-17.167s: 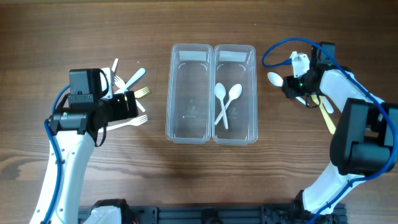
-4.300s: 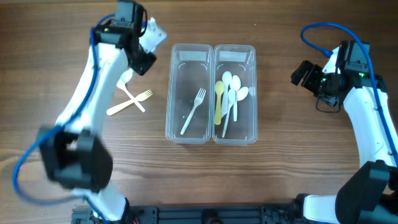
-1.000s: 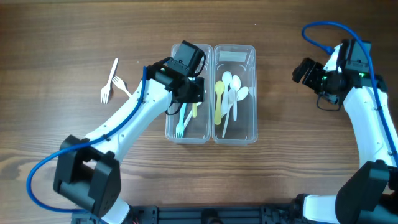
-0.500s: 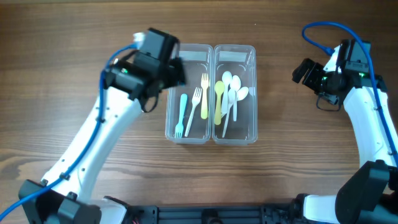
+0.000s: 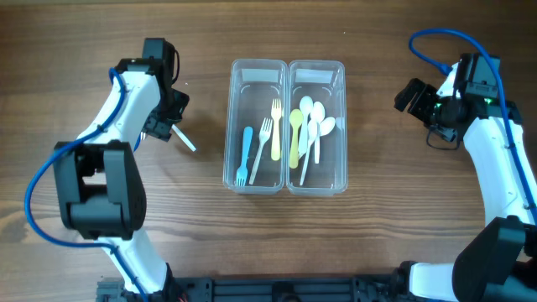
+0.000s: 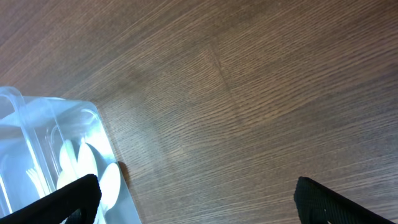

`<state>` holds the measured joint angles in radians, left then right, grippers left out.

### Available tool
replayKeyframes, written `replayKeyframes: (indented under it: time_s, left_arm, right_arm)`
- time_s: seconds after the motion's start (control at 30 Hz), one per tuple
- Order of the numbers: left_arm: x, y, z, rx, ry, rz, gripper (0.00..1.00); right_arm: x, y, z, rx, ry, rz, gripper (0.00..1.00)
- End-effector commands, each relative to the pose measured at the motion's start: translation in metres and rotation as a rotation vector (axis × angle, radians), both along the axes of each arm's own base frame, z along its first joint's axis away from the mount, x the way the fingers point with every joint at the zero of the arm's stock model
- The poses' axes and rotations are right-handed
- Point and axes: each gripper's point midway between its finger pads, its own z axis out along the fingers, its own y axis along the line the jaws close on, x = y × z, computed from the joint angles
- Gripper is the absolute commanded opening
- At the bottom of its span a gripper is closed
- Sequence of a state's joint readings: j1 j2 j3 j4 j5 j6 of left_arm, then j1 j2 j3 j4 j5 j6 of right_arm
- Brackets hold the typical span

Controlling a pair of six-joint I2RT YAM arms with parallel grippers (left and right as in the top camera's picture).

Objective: Pack container
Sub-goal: 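Grasp a white fork with the left gripper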

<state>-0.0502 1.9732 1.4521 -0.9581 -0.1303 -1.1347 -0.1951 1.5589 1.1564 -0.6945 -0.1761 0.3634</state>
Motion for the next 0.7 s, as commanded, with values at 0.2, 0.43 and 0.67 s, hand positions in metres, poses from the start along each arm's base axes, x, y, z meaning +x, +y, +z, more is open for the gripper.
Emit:
replayKeyframes:
  time_s: [0.2, 0.43, 0.67]
  left_arm:
    - [0.022, 0.006, -0.030, 0.037, 0.010, -0.311, 0.58]
    - [0.022, 0.010, -0.034, 0.064, 0.020, -0.322, 0.50]
    - [0.008, 0.010, -0.058, 0.050, 0.095, -0.325, 0.47]
  right_arm:
    - [0.001, 0.004, 0.000, 0.014, 0.005, -0.001, 1.00]
    - [0.000, 0.004, -0.001, 0.012, 0.008, 0.006, 1.00]
    - [0.000, 0.004, -0.001, 0.012, 0.008, 0.006, 1.00]
